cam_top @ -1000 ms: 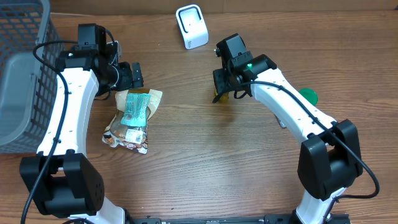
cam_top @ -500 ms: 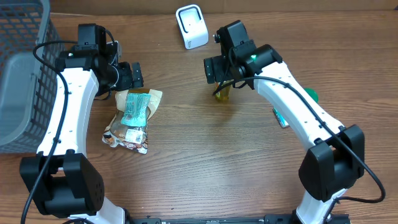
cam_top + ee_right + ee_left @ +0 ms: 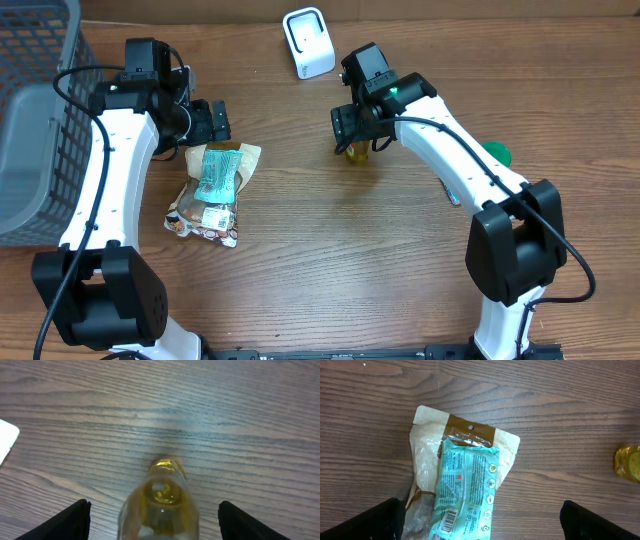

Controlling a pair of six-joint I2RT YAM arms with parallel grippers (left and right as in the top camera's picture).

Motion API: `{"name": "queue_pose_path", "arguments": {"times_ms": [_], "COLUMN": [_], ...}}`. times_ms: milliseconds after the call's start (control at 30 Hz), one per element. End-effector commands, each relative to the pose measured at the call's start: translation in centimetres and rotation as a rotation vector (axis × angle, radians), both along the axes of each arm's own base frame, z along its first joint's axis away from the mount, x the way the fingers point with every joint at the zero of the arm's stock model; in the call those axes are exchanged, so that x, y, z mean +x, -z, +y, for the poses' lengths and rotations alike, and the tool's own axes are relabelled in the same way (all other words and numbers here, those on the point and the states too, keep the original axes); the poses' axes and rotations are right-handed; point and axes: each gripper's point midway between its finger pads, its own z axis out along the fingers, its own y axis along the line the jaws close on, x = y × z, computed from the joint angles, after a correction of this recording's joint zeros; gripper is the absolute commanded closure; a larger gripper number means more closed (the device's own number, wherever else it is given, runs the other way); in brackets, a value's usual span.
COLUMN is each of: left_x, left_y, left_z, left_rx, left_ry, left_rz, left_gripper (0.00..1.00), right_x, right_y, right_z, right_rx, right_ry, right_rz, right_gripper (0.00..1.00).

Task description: Scan the item barcode

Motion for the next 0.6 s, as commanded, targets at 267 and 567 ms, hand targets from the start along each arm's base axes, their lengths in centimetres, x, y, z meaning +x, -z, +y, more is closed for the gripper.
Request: {"name": "queue_pose_path", "arguments": {"times_ms": [267,567], "left_x": [0.3,0.3], "left_y": [-1.3,-1.3], "left_z": [-0.2,-0.2], "left_rx": [-0.002,-0.002], "left_ry": [0.015,0.015], "left_rz": [-0.038,-0.038], "left_gripper": [0.0,0.01], "right_x": [0.7,0.5], "right_y": [-0.2,-1.7], "right_z": [-0.1,-0.1], "right_rx": [0.009,0.026], "right_ry": [0.006,0.008], "right_rz": [-0.011,-0.031], "right_gripper": [0.48,0.56]}}
